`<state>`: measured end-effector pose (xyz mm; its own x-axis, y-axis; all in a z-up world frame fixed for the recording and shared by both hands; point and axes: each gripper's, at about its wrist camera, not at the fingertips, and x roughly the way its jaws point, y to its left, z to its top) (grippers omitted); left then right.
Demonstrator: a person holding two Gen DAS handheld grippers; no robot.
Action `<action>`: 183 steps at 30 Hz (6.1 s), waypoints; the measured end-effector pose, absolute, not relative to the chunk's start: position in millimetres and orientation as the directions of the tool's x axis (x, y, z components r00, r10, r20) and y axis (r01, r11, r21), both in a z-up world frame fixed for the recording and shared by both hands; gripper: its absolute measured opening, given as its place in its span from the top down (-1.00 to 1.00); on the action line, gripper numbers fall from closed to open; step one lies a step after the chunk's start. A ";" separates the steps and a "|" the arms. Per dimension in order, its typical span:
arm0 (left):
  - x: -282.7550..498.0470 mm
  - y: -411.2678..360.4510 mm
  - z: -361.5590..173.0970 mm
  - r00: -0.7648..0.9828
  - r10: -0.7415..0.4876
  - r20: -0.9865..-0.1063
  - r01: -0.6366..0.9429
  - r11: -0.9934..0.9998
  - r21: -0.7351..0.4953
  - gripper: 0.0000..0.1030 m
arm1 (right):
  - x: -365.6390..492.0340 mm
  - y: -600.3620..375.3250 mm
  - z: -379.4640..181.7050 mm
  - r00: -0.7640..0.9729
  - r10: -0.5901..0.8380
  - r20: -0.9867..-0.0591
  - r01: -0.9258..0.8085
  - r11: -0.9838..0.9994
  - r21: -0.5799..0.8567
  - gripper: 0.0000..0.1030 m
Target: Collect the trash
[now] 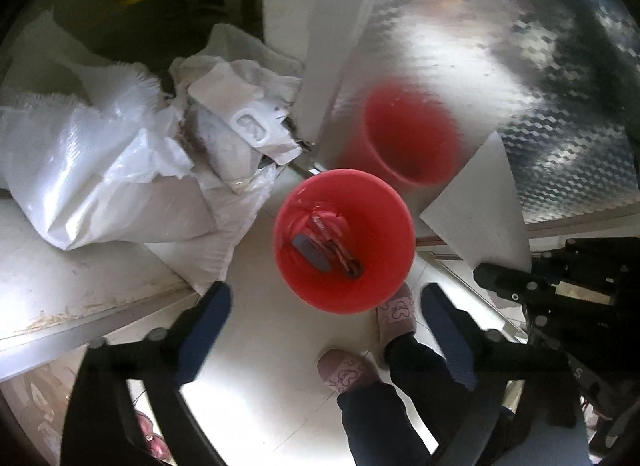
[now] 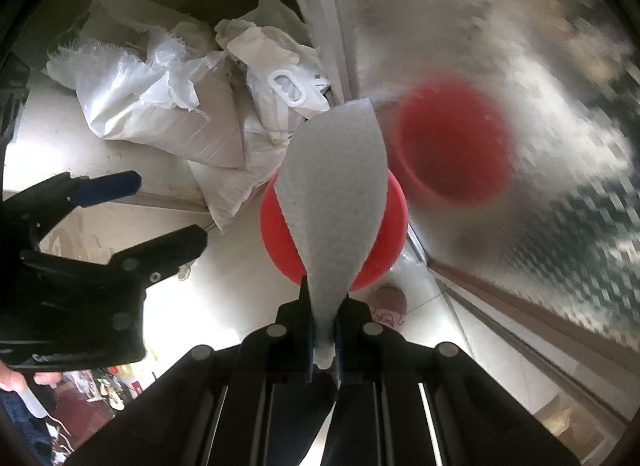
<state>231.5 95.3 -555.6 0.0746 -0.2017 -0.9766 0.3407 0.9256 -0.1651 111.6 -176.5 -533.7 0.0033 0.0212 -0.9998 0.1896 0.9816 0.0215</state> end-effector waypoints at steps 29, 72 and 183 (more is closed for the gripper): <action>201.0 136.4 -503.7 0.123 -0.137 -0.983 0.245 0.964 -0.103 -1.00 | 113.4 -153.8 -510.1 0.014 -0.018 -1.000 0.085 0.996 -0.017 -0.78; 185.5 94.5 -72.3 0.517 -0.314 -0.796 0.466 0.884 -0.046 -1.00 | 80.0 -129.5 -104.3 0.521 -0.120 -0.845 0.169 0.985 -0.036 -0.99; 408.6 -11.4 -184.9 0.230 -0.327 -0.917 0.519 0.838 -0.168 -0.14 | 244.8 -289.9 -201.3 0.187 0.033 -0.982 0.264 0.961 0.083 -0.41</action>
<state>408.6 -11.4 -184.9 0.2303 -0.3265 -0.9167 0.5190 0.8381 -0.1682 244.8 -289.9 -201.3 0.1869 0.0331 -0.9818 0.2644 0.9609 0.0827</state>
